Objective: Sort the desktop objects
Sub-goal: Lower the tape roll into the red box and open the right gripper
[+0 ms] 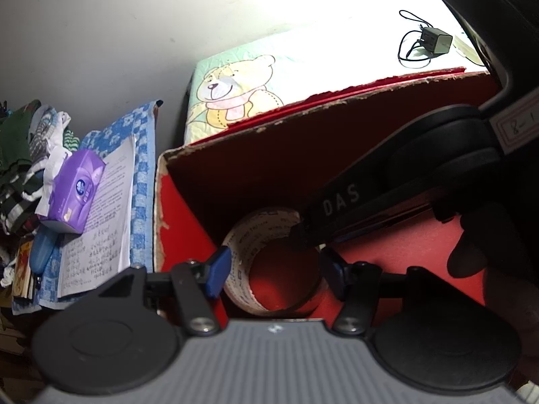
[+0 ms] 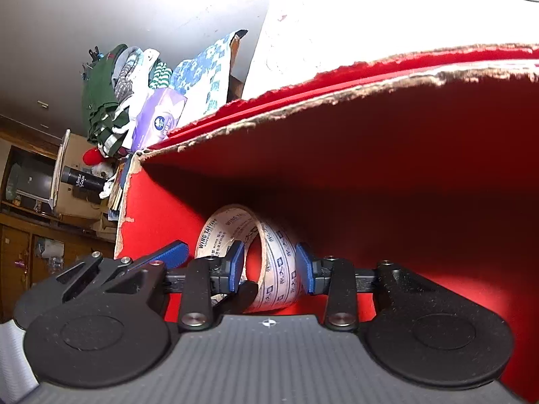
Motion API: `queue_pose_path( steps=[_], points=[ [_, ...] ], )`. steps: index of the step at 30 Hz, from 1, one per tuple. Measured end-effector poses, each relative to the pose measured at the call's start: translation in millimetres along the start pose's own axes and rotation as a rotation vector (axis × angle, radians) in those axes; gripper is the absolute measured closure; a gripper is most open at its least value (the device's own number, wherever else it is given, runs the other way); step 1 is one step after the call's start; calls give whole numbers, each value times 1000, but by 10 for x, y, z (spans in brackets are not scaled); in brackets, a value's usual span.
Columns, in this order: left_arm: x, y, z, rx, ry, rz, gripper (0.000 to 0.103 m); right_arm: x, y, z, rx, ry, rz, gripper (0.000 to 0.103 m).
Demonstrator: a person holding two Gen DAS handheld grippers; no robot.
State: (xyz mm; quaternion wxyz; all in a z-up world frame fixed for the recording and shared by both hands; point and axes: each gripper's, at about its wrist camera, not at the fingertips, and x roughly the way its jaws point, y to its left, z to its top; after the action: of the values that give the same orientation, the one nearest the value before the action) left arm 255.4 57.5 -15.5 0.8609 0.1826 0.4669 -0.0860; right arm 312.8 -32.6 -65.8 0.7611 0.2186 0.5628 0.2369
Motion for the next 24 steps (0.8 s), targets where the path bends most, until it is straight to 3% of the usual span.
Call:
queue_pose_path(
  steps=[6, 11, 18, 24],
  points=[
    [-7, -35, -5, 23, 3, 7, 35, 33, -40, -5, 22, 38, -32, 65],
    [-11, -4, -10, 18, 2, 4, 36, 73, 15, 5, -23, 81, 15, 67],
    [-47, 2, -25, 11, 1, -3, 36, 36, 51, 15, -30, 42, 36, 66],
    [-40, -15, -21, 14, 0, -2, 34, 15, 43, 3, -16, 22, -1, 65]
  ],
)
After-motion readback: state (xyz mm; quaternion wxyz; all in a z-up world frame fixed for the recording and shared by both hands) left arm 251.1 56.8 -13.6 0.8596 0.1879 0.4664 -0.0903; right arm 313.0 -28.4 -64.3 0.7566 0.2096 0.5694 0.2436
